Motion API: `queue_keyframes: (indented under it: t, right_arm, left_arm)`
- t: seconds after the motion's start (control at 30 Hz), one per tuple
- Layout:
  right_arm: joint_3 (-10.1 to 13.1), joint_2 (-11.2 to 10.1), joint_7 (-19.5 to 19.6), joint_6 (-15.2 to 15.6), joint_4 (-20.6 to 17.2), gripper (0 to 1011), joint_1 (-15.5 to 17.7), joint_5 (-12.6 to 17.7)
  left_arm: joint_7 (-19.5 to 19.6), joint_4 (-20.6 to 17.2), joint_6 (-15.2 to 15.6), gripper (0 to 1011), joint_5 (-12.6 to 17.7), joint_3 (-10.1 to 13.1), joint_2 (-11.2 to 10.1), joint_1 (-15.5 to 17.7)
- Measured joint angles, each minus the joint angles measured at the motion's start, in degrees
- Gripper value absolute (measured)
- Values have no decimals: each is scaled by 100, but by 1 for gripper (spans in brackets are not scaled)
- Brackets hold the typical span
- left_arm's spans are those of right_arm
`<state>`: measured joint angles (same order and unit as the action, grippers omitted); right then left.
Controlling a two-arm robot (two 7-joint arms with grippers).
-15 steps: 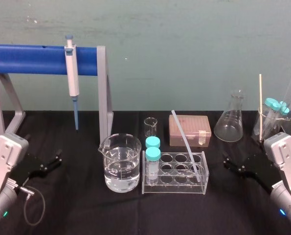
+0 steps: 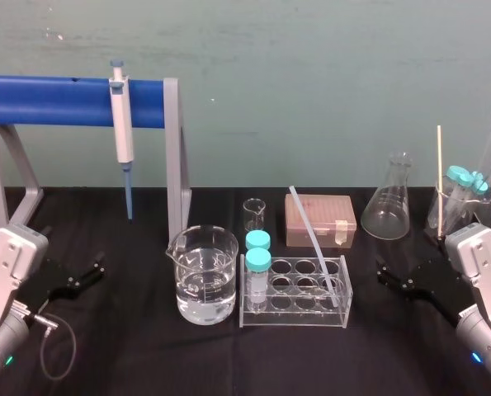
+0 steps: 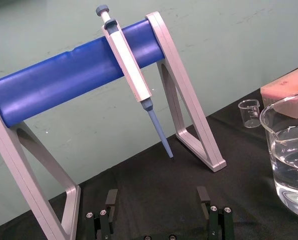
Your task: Pick up the stirring rod with one hand, then place it down.
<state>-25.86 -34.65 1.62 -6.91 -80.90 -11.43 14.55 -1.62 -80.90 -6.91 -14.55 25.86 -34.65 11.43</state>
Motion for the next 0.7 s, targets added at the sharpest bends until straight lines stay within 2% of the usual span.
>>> queue_keyframes:
  t: [0.7]
  right_arm:
    - [0,0,0,0,1,1003,0,0]
  left_arm:
    - [0,0,0,1000,0,0,0,0]
